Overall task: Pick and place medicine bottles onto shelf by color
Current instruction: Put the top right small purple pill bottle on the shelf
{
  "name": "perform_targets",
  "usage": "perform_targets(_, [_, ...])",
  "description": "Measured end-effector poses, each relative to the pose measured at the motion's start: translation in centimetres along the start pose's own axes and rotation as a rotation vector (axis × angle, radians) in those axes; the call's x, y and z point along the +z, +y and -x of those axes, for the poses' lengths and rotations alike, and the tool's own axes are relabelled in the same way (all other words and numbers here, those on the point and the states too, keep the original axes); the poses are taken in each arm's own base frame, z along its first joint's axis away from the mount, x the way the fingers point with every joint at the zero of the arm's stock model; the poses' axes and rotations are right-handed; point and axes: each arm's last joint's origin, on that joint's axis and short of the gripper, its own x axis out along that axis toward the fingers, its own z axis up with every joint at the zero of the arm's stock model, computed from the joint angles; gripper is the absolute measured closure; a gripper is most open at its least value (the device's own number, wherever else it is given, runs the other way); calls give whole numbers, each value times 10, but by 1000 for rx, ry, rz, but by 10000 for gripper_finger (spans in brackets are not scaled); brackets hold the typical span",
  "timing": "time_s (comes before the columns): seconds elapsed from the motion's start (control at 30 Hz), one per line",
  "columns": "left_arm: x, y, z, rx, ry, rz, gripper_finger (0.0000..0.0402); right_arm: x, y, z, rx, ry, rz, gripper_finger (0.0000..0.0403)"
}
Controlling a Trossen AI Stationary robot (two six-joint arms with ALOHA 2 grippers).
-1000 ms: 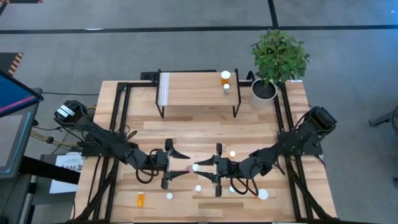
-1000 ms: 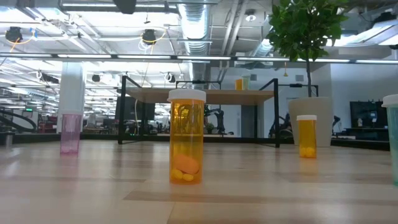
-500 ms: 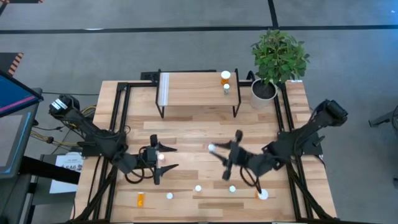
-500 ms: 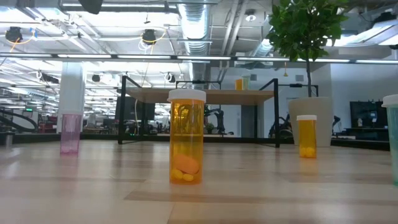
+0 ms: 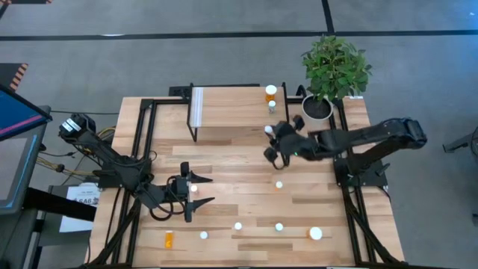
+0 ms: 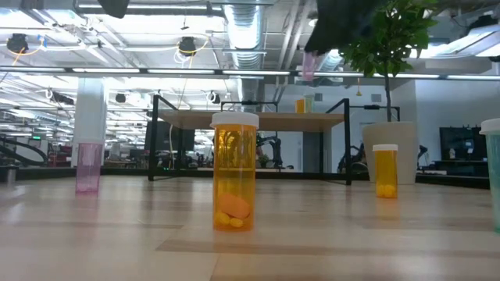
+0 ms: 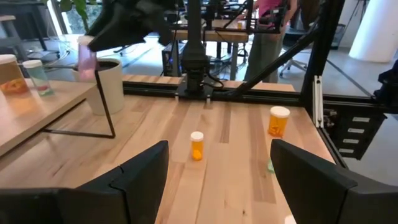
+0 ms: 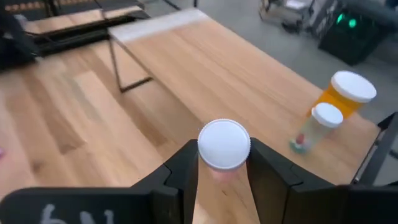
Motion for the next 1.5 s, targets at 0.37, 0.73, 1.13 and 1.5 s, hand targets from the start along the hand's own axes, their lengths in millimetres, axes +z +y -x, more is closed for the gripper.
perform_targets(0.37, [-4,1,0,-2,30,11,131,8,-30,-12,42,1,-44,265])
perform_targets(0.73, [-3,2,-3,16,20,27,131,-20,-48,-11,55,-67,-99,265])
perform_targets(1.13, [-5,6,-11,44,21,26,132,-20,-69,-35,-18,-13,-101,265])
perform_targets(1.5, [-6,7,-19,42,9,43,132,-24,-68,-55,-1,26,-89,265])
